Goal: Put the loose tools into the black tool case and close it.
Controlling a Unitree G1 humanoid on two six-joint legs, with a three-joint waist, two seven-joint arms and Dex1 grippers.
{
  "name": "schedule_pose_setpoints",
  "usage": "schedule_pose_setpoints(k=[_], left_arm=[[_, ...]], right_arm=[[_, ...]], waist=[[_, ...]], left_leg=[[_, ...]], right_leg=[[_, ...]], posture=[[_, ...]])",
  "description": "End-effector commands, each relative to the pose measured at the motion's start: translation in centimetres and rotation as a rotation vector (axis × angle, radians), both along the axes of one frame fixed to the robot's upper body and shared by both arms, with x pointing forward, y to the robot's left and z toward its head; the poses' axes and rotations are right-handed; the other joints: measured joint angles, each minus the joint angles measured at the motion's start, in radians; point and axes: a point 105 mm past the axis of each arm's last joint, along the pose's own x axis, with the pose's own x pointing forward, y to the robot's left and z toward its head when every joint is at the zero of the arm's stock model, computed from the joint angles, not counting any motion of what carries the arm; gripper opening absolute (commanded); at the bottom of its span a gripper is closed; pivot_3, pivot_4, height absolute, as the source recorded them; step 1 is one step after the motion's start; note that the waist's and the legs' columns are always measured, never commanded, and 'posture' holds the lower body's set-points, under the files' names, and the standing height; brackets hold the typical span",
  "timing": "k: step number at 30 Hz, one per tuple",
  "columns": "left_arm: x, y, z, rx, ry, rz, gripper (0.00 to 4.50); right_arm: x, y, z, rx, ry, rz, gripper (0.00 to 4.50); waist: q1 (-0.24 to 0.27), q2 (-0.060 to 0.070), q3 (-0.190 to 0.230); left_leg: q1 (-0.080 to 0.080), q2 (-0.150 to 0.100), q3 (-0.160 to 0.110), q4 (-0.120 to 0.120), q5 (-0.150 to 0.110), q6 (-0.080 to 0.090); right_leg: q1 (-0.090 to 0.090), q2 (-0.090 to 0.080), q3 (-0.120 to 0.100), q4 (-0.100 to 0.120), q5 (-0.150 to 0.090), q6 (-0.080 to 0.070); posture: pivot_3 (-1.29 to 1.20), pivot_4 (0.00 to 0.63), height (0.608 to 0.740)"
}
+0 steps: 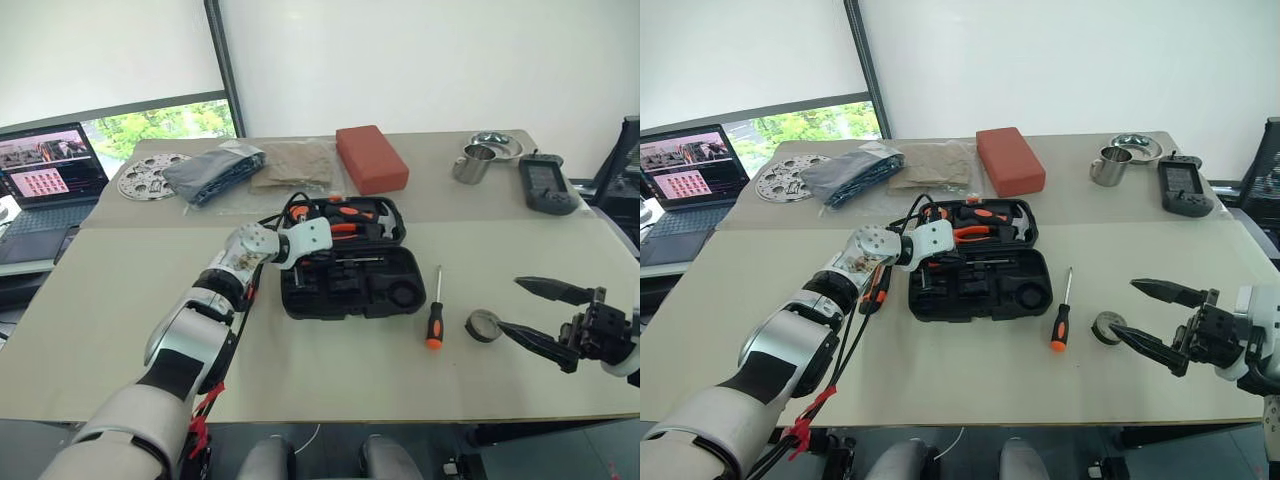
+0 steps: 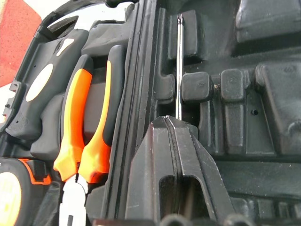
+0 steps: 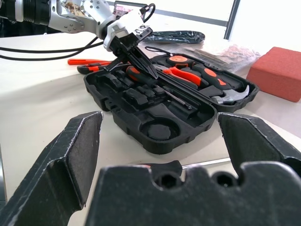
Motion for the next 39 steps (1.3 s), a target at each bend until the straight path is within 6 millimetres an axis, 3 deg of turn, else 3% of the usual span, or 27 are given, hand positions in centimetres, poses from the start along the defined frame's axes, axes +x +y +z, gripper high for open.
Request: schedule_pose_setpoints(k=[1,5,8,10,14,16,20,24,31,39], left_arm=[[0.5,0.7,4.2,-0.186,-0.006,-0.003,0.01],[-0.6,1.3,8.3,-0.325,-0.010,-0.108,0.01],[-2.1,3.0,9.9,-0.346,0.007,-0.175,0.62],[-3.2,4.0,10.5,-0.344,0.032,-0.205,1.45],[-6.8,6.2,10.5,-0.263,0.132,-0.283,2.68],[-8.5,6.5,10.6,-0.240,0.176,-0.319,3.42],[-11.1,6.4,10.4,-0.194,0.253,-0.378,4.38],[-12.2,6.8,9.5,-0.121,0.286,-0.396,4.38],[-12.0,7.4,9.7,-0.063,0.258,-0.382,4.38],[-12.3,7.5,10.4,-0.057,0.218,-0.382,4.38]], right_arm=[[0.1,0.9,-0.2,-0.006,0.005,-0.019,4.50],[0.7,1.3,-0.7,-0.018,0.028,-0.093,4.50],[1.0,1.8,-0.8,-0.015,0.045,-0.139,4.50],[1.0,2.1,-0.8,-0.006,0.058,-0.160,4.50],[1.5,2.9,-1.8,-0.038,0.102,-0.257,4.50],[1.6,3.3,-2.2,-0.047,0.132,-0.287,4.50],[1.8,4.1,-3.2,-0.097,0.188,-0.341,4.50],[2.1,4.7,-4.0,-0.097,0.267,-0.392,4.50],[2.0,4.0,-6.2,-0.179,0.410,-0.507,4.50],[2.8,6.2,-7.0,-0.129,0.509,-0.581,4.50]], waist=[[-0.001,0.000,0.000],[0.000,0.001,0.000],[0.001,0.002,-0.001],[-0.002,0.003,-0.002],[-0.004,0.007,-0.004],[-0.001,0.008,-0.004],[0.005,0.009,-0.005],[0.004,0.008,-0.004],[0.000,0.007,-0.004],[-0.002,0.007,-0.004]], left_leg=[[0.000,0.000,0.000,0.000,0.000,0.000],[-0.005,0.000,0.000,-0.001,0.000,0.000],[-0.010,0.000,0.000,-0.001,0.000,0.000],[-0.009,0.000,-0.001,-0.003,0.000,0.000],[-0.008,0.002,-0.002,-0.004,0.000,0.000],[-0.008,0.002,-0.003,-0.003,0.000,0.000],[-0.009,0.001,-0.004,0.000,0.000,0.001],[-0.009,0.001,-0.004,0.000,0.000,0.001],[-0.009,0.004,-0.005,0.000,0.000,0.001],[-0.010,0.007,-0.008,-0.001,0.001,0.001]], right_leg=[[-0.001,0.000,0.000,0.000,0.000,0.000],[-0.011,0.000,0.000,0.000,0.002,-0.003],[-0.015,0.000,0.000,0.000,0.004,-0.008],[-0.015,0.000,0.000,0.000,0.004,-0.008],[-0.015,0.001,0.000,0.000,0.004,-0.008],[-0.015,0.002,0.000,0.000,0.004,-0.008],[-0.013,0.001,0.001,0.000,0.004,-0.007],[-0.013,0.002,0.001,0.000,0.003,-0.006],[-0.014,0.007,0.003,-0.001,0.003,-0.007],[-0.014,0.011,0.003,0.000,0.002,-0.006]], posture=[[0.00,0.150,0.707],[0.00,0.150,0.707],[0.00,0.150,0.707],[0.00,0.150,0.707],[0.00,0.150,0.707],[0.00,0.150,0.707],[0.00,0.150,0.707],[0.00,0.150,0.707],[0.00,0.150,0.707],[0.00,0.150,0.707]])
